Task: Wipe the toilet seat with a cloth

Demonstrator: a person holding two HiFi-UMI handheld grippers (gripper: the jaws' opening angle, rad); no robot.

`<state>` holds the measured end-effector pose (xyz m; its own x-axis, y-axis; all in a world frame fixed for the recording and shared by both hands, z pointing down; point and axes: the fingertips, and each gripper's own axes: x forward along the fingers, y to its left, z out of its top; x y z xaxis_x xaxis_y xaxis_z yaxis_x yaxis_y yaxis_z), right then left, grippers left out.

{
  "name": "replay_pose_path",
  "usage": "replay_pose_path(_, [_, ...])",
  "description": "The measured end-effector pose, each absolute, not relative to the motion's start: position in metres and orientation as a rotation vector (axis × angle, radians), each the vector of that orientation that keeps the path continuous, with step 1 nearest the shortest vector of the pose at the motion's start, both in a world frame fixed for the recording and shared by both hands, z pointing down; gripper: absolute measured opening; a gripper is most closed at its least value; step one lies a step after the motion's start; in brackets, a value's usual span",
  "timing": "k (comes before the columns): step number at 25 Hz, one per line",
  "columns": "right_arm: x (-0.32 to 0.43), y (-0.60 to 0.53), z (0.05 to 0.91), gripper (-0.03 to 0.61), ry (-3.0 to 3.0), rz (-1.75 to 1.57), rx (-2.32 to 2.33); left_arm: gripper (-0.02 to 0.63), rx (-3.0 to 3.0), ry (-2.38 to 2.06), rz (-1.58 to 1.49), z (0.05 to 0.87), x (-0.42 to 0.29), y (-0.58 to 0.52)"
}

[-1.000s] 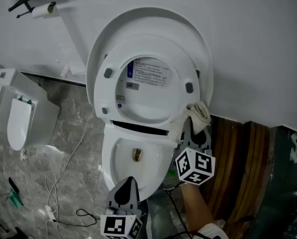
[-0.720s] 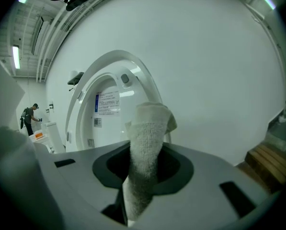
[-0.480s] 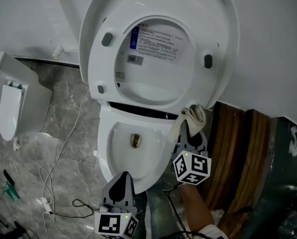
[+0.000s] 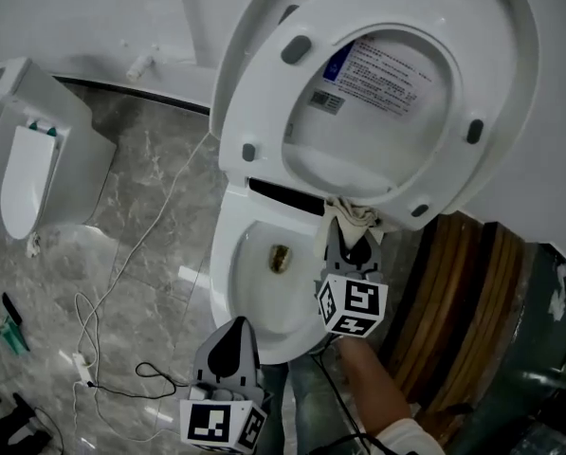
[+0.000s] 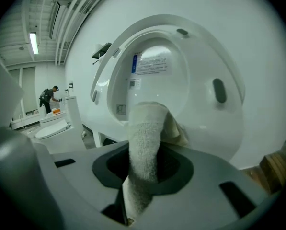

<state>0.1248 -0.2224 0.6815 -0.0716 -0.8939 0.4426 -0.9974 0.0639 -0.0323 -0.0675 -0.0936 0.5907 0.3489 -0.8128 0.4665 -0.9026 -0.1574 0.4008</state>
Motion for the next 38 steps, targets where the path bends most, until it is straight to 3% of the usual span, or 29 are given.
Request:
replay_pose_path(10, [-0.01,-0.269,0.68,0.089,-2.19,0.478,1.65,0.0,1.854,-1.646,0.109,0.585,-0.15,-0.095])
replay_pose_path(16, [-0.046,-0.289,0.641,0.089,-2.212,0.58,1.671,0.0,1.804,-1.73,0.056,0.557,-0.184,-0.1])
replay_pose_path(28, [-0.013,-0.348,0.499,0.089,-2.222,0.738,1.854,0.001,1.982,-1.721,-0.019,0.447,-0.16,-0.139])
replay_pose_path(38, [0.079,-0.374,0.398,0.089,-2.214,0.832,2.069,0.002,2.127,-1.671,-0.023,0.375,-0.109,-0.178])
